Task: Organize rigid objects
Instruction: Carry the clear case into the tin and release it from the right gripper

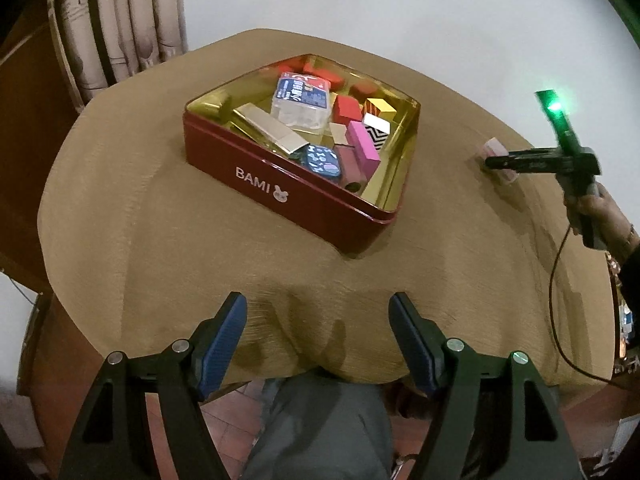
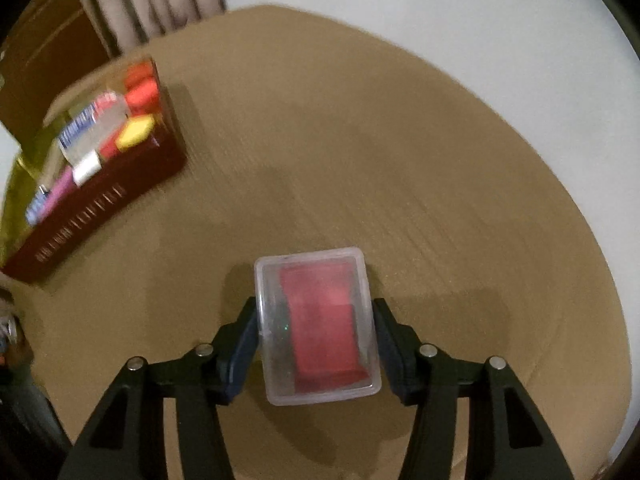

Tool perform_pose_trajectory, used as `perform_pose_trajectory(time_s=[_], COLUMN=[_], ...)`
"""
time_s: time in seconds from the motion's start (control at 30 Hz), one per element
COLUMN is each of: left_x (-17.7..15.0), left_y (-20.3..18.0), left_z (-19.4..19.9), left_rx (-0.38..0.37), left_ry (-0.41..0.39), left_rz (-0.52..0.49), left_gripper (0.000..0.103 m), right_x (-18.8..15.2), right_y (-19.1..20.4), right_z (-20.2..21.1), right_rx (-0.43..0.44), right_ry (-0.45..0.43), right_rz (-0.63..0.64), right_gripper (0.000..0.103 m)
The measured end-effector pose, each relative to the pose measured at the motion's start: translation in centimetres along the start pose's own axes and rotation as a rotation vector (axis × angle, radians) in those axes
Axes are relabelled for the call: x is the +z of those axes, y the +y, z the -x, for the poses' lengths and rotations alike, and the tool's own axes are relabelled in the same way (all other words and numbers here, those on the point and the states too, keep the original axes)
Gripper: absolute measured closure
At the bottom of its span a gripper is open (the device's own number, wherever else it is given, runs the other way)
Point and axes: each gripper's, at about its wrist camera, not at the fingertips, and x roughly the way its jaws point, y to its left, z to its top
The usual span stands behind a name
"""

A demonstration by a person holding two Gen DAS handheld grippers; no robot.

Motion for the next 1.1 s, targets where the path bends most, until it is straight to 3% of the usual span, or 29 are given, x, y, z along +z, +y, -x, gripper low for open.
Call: perform_pose_trajectory(time_s=[0.1, 0.2, 0.33, 0.43, 0.63, 0.73, 1.03, 1.1], left_x=[-0.3, -0.6, -1.0, -1.3, -1.5, -1.5, -1.8, -1.9], left_y=[0.4, 0.6, 0.6, 1.1, 2.9, 3.3, 3.4, 3.6], left_z=[0.2, 0.4, 1.3, 2.3, 2.7, 2.6, 2.7, 2.6], left_rx=[-0.010, -0.015, 0.004, 0.036, 0.030, 0.032, -0.002, -0.007], left_ry=[-0.004, -0.015, -0.041, -0.080, -0.091, -0.092, -0.104, -0.098], left_rz=[0.009, 0.010, -0.019, -0.043, -0.034, -0.028, -0.044, -0.039], left_gripper=[0.033, 0.033, 0.033, 0.030, 0.029, 0.029, 0.029, 0.029], right_x=[1.2, 3.5, 6.8, 8.0, 8.8, 10.1, 10.8, 10.8], right_y=[2.3, 7.1, 15.1, 20.9, 27.0, 30.1, 30.0, 29.8], right_z=[3.1, 5.7, 5.6, 3.0, -1.1, -3.6, -5.0, -5.0], right_rx=[0.108, 0.234, 0.358, 0.357, 0.348, 0.292, 0.298, 0.340], right_ry=[-0.074, -0.127, -0.121, -0.084, -0.025, -0.014, 0.012, 0.017], right_rz=[-0.011, 0.058, 0.175, 0.260, 0.332, 0.357, 0.292, 0.259], right_gripper=[0.047, 0.047, 0.047, 0.047, 0.047, 0.047, 0.046, 0.046])
